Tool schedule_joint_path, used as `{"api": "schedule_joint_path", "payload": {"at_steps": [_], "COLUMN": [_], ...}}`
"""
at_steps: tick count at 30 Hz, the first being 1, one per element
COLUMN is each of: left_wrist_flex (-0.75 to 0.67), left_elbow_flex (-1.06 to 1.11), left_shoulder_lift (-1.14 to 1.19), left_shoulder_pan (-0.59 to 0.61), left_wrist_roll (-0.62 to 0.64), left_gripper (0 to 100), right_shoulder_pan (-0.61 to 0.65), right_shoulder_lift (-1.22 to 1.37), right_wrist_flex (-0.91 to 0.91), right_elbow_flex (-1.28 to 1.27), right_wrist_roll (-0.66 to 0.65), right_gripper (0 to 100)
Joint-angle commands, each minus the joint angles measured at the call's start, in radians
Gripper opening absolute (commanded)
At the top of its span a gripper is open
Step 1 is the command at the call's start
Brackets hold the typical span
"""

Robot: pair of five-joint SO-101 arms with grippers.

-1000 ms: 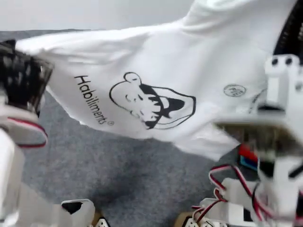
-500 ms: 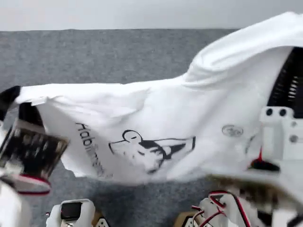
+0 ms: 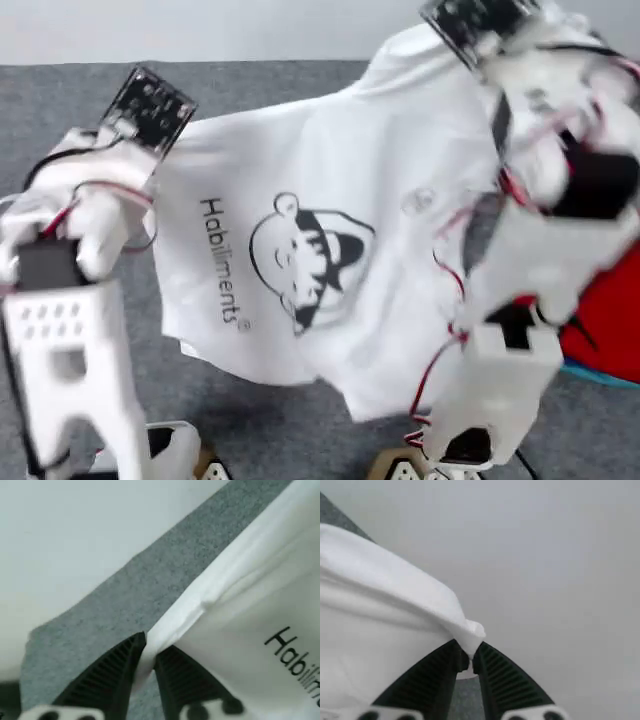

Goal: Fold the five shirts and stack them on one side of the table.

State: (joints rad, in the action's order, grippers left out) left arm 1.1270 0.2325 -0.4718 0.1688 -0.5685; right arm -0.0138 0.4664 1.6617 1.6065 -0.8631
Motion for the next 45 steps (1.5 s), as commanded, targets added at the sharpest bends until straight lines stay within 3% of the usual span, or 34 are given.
{"api": "schedule_joint_path", "payload": {"at_steps": [1,7,11,17,23,29,35,42,45], "left_wrist_flex": [-0.203,-0.437,-0.500,-0.491,-0.275,-0.021,0.250,0.448,0.509], "left_elbow_flex": [0.044,0.001,-0.119,-0.417,-0.657,-0.734,-0.734,-0.730,-0.730], "left_shoulder_lift": [0.117,0.364,0.529,0.783,0.911,0.936,0.939,0.941,0.941], "left_shoulder_pan": [0.002,0.000,-0.005,0.002,-0.018,-0.034,-0.052,-0.048,-0.048], "left_wrist_roll": [-0.011,-0.009,-0.009,-0.009,-0.009,-0.018,-0.209,-0.318,-0.359], "left_gripper": [1,1,1,1,1,1,1,1,1], "right_shoulder_pan": [0.007,0.016,0.041,0.076,0.068,0.064,0.059,0.059,0.054], "right_shoulder_lift": [0.108,0.285,0.372,0.469,0.486,0.470,0.420,0.334,0.294], "right_wrist_flex": [-0.137,-0.398,-0.561,-0.751,-0.763,-0.555,-0.240,0.097,0.139], "right_elbow_flex": [0.011,0.011,0.011,0.011,0.011,0.075,0.078,0.078,0.078], "right_wrist_roll": [0.018,0.014,0.012,-0.049,-0.087,-0.104,-0.153,-0.153,-0.150], "right_gripper": [1.1,1.0,1.0,1.0,1.0,1.0,1.0,1.0,1.0]}}
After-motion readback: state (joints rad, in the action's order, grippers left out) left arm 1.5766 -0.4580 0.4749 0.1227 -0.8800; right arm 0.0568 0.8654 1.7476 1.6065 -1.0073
